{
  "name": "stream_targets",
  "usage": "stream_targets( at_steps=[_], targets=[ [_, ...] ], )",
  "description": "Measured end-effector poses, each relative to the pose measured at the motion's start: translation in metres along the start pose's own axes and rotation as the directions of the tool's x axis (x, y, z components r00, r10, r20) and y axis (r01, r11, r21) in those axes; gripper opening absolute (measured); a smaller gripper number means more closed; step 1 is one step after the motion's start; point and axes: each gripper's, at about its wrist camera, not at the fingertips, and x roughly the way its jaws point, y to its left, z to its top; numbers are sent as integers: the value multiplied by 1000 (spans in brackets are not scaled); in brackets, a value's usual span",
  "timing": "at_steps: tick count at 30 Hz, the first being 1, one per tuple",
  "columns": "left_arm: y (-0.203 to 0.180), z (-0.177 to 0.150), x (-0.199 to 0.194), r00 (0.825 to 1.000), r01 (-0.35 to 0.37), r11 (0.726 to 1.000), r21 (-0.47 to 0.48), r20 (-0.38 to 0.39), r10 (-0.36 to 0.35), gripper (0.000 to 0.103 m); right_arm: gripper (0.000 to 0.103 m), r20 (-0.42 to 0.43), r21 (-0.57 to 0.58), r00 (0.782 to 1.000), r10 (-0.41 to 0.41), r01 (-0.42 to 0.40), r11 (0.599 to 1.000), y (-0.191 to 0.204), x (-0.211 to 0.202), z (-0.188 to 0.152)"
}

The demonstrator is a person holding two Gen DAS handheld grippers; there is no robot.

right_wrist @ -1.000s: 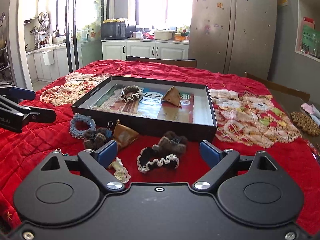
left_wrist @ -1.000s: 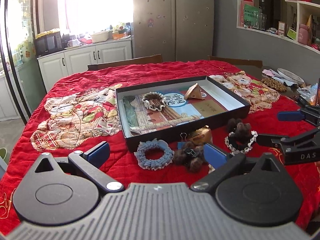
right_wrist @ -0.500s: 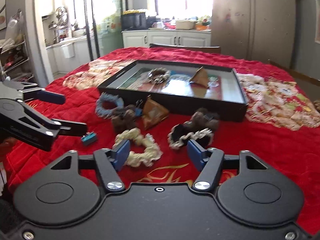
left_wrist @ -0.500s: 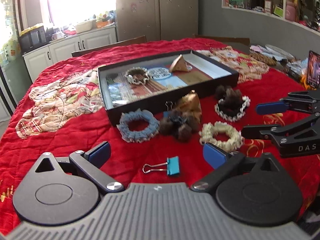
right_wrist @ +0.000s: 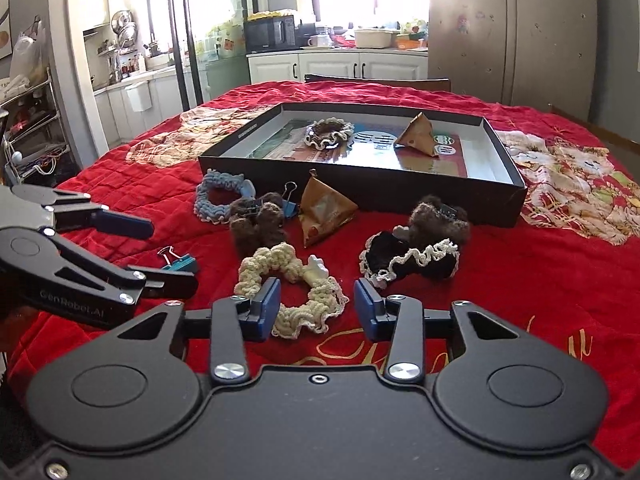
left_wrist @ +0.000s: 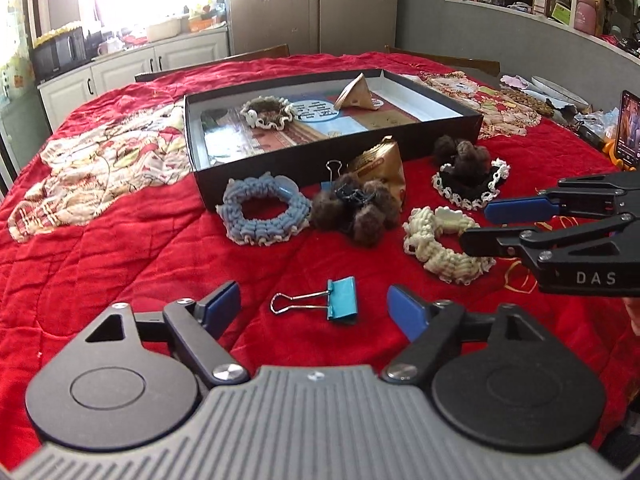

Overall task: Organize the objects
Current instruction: 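Grasp the blue binder clip on the quilt with the left gripper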

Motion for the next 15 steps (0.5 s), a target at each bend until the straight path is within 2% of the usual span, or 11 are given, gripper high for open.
stream_targets(
  at_steps=[5,15],
  targets=[
    [3,-2,4,1000,2,1000,-26,-13,-3,78,37,-11,-2,1000,-8,8,1000,0,6,-1],
    [1,-2,4,1000,-2,1000,-22,-3,2,65,31,-28,-1,999,-15,15,1000,-1,12,-4]
  ],
)
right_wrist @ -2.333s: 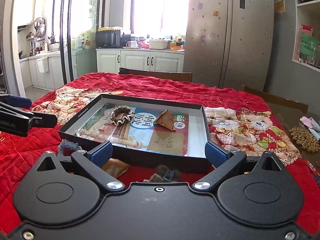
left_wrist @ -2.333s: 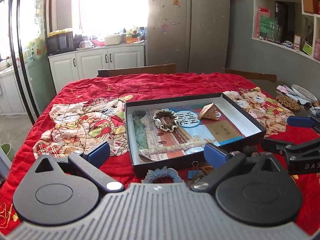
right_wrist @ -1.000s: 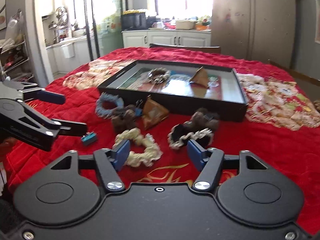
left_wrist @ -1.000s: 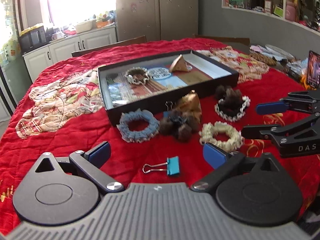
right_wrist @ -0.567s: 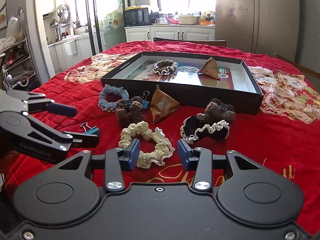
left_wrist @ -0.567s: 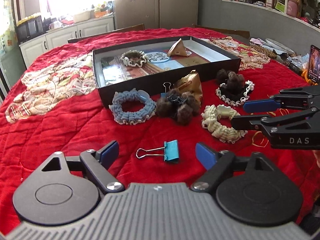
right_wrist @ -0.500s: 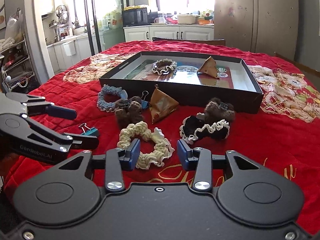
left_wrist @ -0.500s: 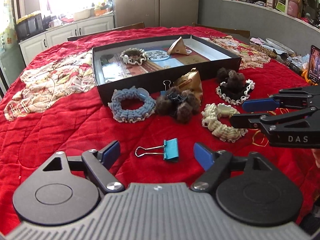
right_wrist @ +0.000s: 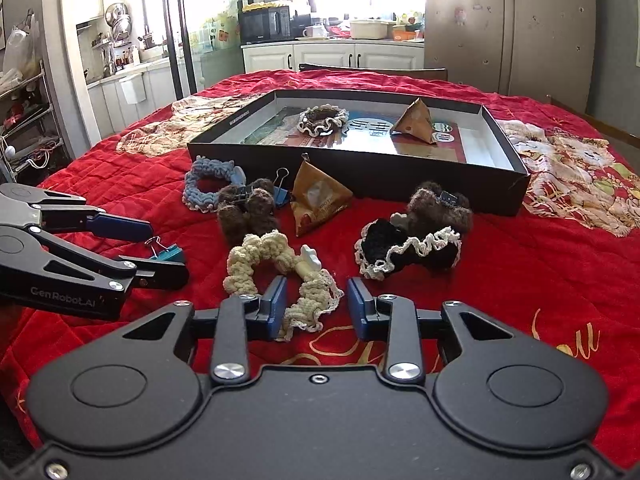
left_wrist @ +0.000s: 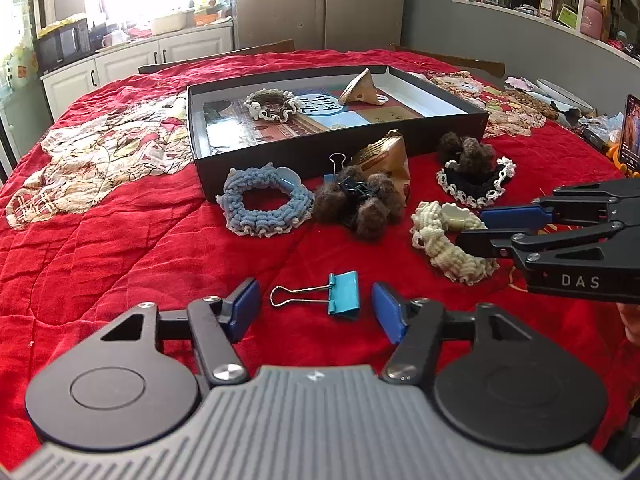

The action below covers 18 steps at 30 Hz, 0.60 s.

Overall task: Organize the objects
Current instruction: 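Grasp the blue binder clip on the quilt with the left gripper, then grasp the cream crochet scrunchie with the right gripper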

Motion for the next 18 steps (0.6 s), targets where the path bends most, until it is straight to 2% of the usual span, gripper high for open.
stream_targets(
  at_steps=[6,10,18],
  targets=[
    [-1,-1,0,1000,-3,1000,-1,10,3,60,28,-1,-16,1000,-11,11,1000,3,1,0],
    [-2,-1,-1,1000,2,1000,-5,16,-2,51,23,0,-30,1000,-11,11,999,6,0,-1],
    [-2,-1,-1,1000,1,1000,0,18,-1,51,19,5,-54,1000,-12,12,998,9,-1,-3]
  ],
)
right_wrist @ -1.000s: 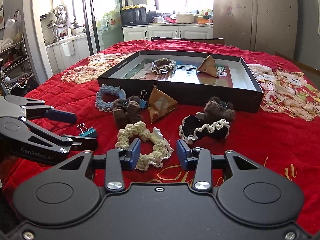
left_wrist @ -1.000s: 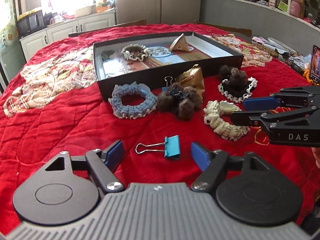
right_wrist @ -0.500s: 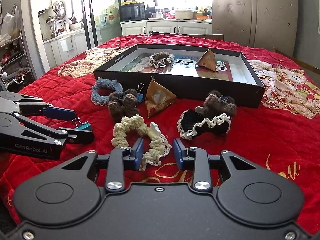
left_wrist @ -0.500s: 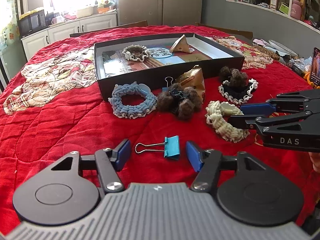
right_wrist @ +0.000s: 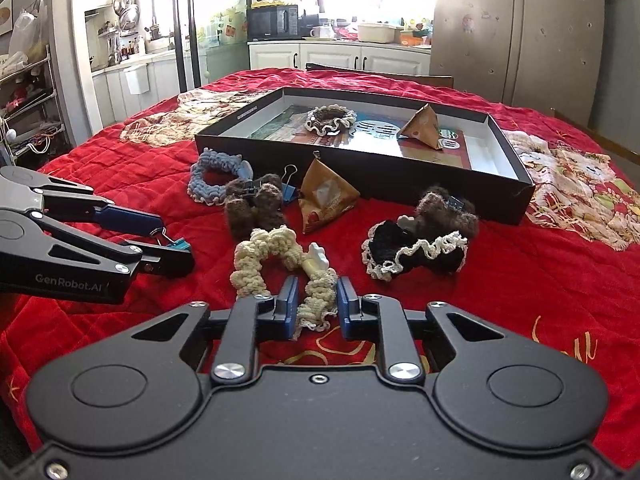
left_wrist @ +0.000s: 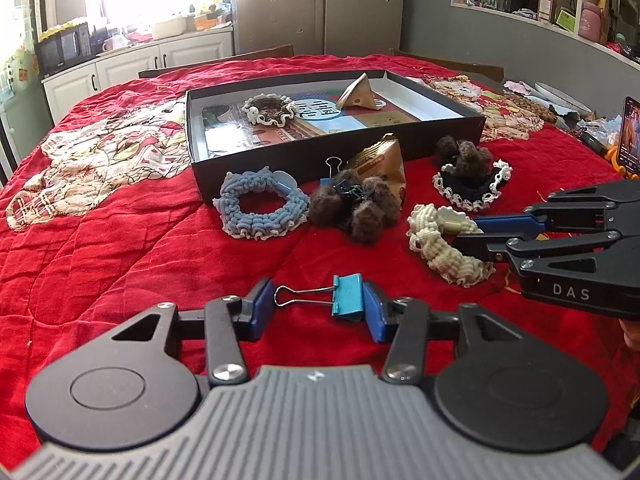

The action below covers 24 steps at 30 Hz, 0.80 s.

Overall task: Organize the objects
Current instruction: 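Grasp the cream crochet scrunchie with the right gripper, then carry the binder clip and cream scrunchie with both grippers to the box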

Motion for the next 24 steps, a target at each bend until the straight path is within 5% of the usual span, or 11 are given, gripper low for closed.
stream_targets(
  at_steps=[24],
  targets=[
    [0,0,-3,1000,8,1000,-13,-4,-8,51,12,12,6,1000,12,-12,1000,-1,-6,1]
  ],
)
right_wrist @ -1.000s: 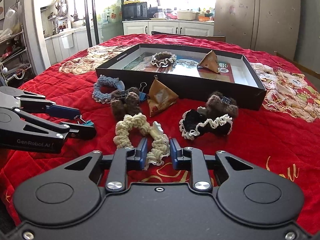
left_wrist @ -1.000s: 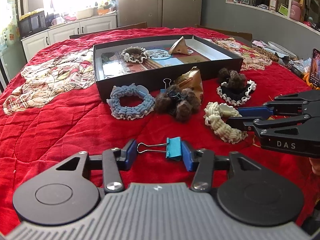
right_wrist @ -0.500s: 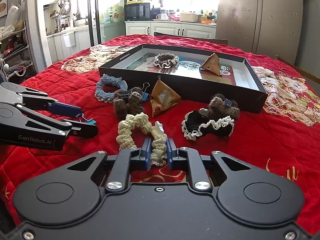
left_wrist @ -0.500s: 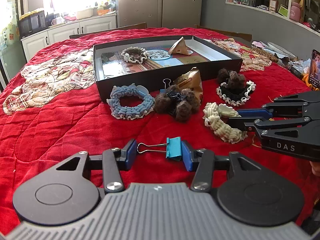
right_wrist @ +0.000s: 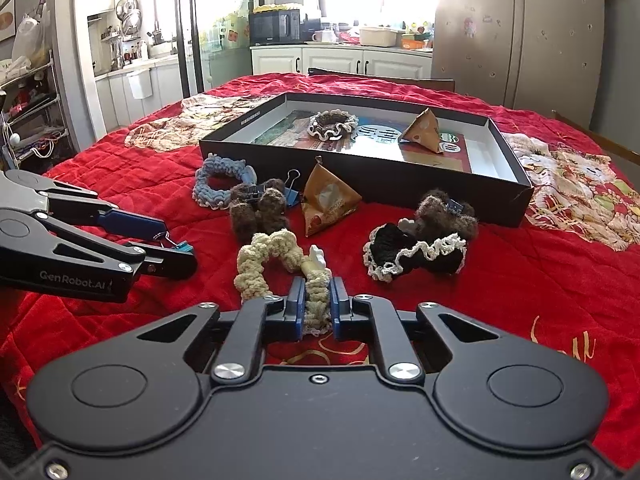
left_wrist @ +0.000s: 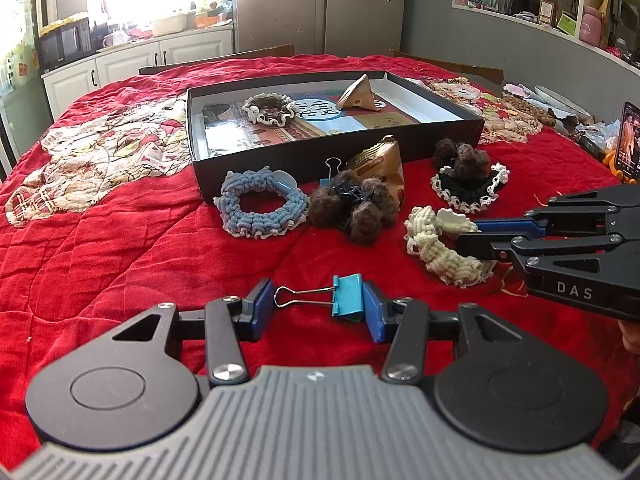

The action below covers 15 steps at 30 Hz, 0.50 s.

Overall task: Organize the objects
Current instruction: 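Carry the binder clip and cream scrunchie with both grippers to the box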

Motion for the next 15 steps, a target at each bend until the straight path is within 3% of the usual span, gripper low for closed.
stream_targets(
  at_steps=[15],
  targets=[
    [-2,2,-3,1000,13,1000,-5,-3,-13,51,11,34,0,999,0,0,1000,-3,-13,5]
  ],
)
